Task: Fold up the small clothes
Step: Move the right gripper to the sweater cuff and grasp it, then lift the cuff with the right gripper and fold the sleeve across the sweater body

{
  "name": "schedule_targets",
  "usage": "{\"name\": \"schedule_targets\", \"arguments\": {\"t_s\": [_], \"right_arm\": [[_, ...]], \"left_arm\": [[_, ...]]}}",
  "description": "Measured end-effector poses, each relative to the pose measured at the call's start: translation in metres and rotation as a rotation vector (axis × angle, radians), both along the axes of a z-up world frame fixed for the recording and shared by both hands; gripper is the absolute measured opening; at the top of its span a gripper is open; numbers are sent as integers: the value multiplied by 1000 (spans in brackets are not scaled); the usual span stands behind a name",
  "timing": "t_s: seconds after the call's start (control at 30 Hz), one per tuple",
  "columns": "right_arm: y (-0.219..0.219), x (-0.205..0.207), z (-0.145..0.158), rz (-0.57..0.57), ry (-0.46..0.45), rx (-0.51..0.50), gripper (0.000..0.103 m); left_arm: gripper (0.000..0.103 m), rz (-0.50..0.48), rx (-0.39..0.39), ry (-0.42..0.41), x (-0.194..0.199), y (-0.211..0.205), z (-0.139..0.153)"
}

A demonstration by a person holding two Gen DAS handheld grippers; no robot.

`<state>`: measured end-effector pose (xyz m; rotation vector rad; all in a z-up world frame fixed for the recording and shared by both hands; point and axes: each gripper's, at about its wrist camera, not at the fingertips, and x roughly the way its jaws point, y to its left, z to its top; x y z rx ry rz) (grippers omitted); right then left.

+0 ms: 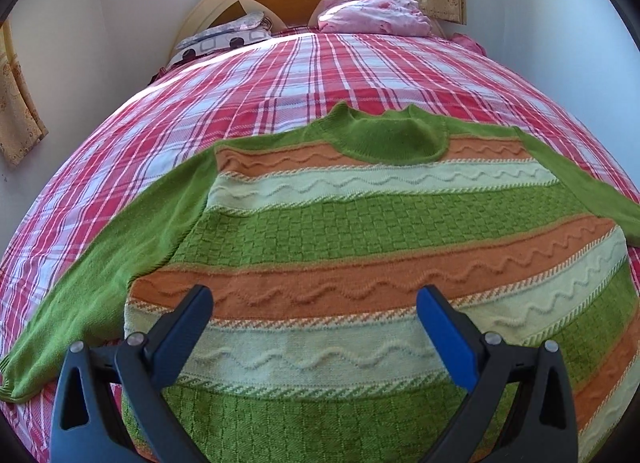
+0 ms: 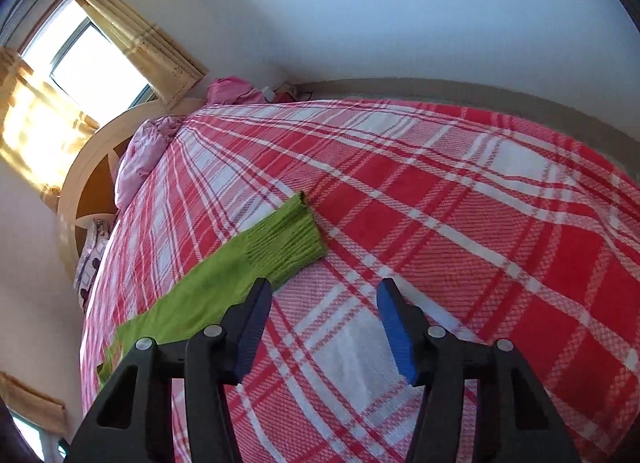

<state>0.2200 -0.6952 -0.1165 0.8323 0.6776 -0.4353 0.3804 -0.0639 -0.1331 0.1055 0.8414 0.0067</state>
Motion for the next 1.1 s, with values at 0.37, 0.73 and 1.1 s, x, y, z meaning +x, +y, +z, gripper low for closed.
{"name": "schedule_targets", "arguments": {"t_s": [0.37,0.73,1.1], "right_arm": [[-7,76,-12,41,64,-38,8],[61,104,81,190,-62,-204,7],[178,156,170,410,-174,-339,7]], "left_arm": [[103,-18,12,12,1,-3,-2],[103,-11,-42,-47,-15,21,29],[103,6,-24,-113,-38,55,45]]}}
